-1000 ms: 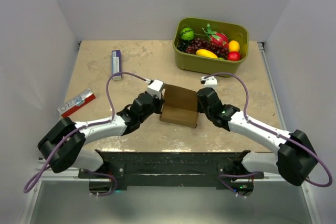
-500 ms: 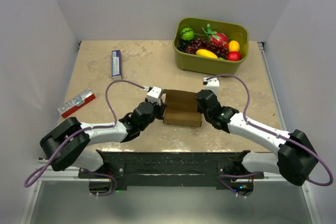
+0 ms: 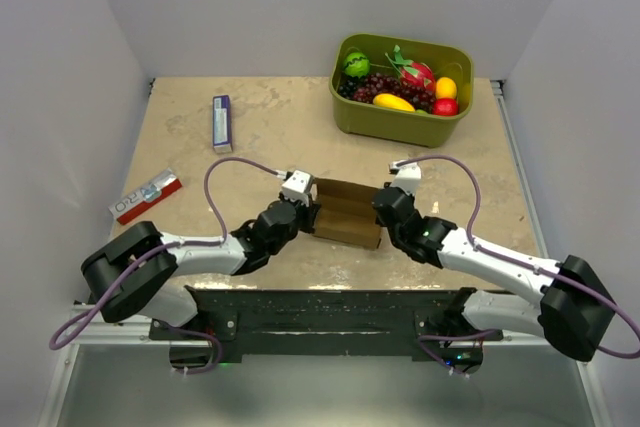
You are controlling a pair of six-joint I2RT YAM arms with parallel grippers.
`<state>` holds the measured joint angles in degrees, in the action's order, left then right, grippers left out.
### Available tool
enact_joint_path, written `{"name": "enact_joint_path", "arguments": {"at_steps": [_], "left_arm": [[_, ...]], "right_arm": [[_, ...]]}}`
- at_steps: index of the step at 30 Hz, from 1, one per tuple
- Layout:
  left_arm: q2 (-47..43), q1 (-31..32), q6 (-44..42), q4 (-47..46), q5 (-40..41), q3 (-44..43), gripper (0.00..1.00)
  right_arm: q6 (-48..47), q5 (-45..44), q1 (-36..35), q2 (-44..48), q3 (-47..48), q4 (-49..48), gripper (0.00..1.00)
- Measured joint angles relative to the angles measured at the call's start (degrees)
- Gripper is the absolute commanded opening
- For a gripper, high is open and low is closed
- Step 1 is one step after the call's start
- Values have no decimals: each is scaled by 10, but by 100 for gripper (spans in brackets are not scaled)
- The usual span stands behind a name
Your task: Fold the paper box
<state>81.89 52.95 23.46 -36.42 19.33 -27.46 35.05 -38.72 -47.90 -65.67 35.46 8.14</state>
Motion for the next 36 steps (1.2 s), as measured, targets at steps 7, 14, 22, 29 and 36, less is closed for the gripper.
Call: {"name": "enact_joint_path", "arguments": {"at_steps": [7, 14, 22, 29, 36], "left_arm": [[0, 13, 0, -5, 2, 18, 0], [-16, 16, 0, -7, 5, 33, 0], [-30, 17, 0, -15, 16, 56, 0], [-55, 20, -1, -17, 28, 85, 0], [-56, 25, -1, -27, 28, 96, 0]], "right_arm": [[17, -14, -16, 16, -21, -5, 9], [37, -27, -24, 17, -33, -20, 14], [70, -5, -41, 54, -39, -26, 57], [70, 34, -46, 150, -39, -1, 71], [64, 78, -46, 213, -39, 43, 71]]}}
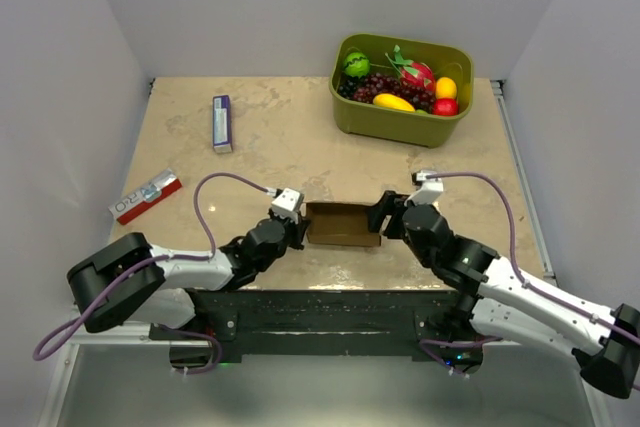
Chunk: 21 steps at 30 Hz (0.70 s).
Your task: Fold the paper box
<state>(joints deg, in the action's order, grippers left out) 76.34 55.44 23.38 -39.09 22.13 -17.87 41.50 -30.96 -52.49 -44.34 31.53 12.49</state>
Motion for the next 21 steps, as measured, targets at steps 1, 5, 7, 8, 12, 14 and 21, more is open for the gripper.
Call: {"name": "enact_joint_path", "arguments": {"at_steps": [1, 5, 7, 8, 12, 14, 21], "left_arm": [[1, 2, 0, -1, 0, 0, 0], [5, 8, -5, -2, 0, 0, 0], [9, 11, -6, -1, 0, 0, 0], [11, 13, -6, -1, 1, 0, 0], [20, 19, -7, -1, 1, 0, 0], [21, 21, -9, -1, 1, -1, 0], [21, 23, -15, 10, -4, -7, 1]], "right_arm": [[-1, 6, 0, 9, 0, 3, 71], [-1, 22, 0, 64, 0, -1, 71], [0, 25, 0, 84, 0, -10, 70], [0, 26, 0, 90, 0, -16, 70], [1, 43, 0, 73, 8, -47, 65], [1, 54, 0, 41, 17, -59, 63], [29, 130, 0, -60, 4, -117, 57]]}}
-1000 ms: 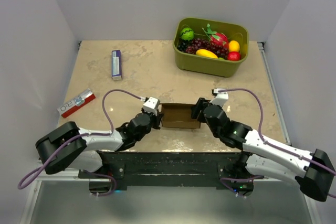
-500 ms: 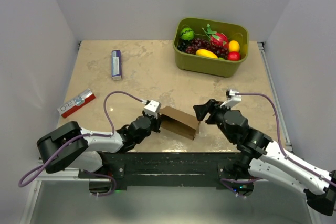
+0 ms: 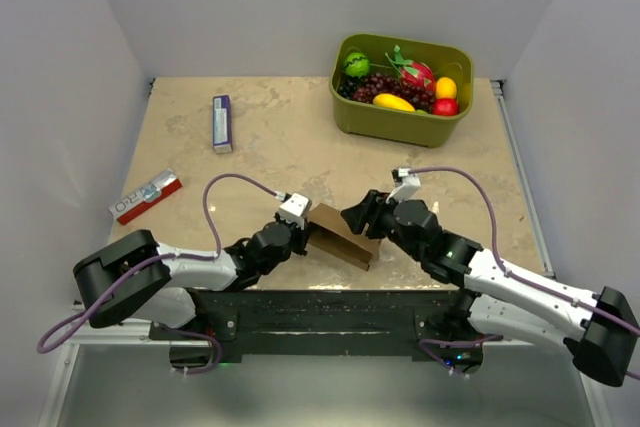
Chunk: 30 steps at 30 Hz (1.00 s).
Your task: Fold the paper box
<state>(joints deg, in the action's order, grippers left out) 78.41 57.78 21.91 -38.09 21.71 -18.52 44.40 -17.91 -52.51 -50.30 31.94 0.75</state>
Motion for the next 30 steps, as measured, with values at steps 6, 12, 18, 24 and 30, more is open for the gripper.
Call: {"name": "enact_joint_path", "arguments": {"at_steps": [6, 12, 18, 24, 30], "left_arm": [[-1, 0, -1, 14, -10, -8, 8], [-4, 2, -15, 36, -27, -8, 23], [-8, 2, -28, 47, -46, -14, 50], [-43, 3, -36, 77, -56, -14, 68], [-100, 4, -41, 108, -58, -10, 79]], "right_arm": [[32, 43, -3, -30, -52, -37, 56], [51, 50, -5, -41, -97, -70, 56], [57, 47, -5, -53, -106, -94, 56], [61, 33, -5, -70, -115, -107, 56], [62, 23, -5, -76, -118, -107, 56]]}}
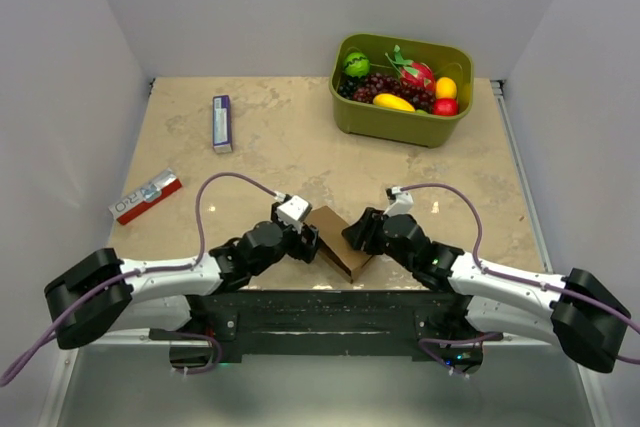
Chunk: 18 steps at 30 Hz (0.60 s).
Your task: Fold the paper box
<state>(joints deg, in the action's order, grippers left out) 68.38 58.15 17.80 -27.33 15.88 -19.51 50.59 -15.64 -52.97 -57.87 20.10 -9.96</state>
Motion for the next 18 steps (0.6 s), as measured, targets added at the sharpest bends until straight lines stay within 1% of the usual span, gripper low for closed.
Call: {"name": "enact_joint_path", "arguments": {"at_steps": [7, 12, 18], "left_arm": [[-90, 0, 11, 57, 6, 36, 80], [-184, 0, 27, 124, 11, 72, 80], [-301, 0, 32, 186, -8, 74, 81]], "right_arm": [[-1, -6, 0, -8, 0, 1, 56], [-5, -16, 0, -21, 0, 0, 56], [-8, -25, 0, -28, 0, 1, 57]]}}
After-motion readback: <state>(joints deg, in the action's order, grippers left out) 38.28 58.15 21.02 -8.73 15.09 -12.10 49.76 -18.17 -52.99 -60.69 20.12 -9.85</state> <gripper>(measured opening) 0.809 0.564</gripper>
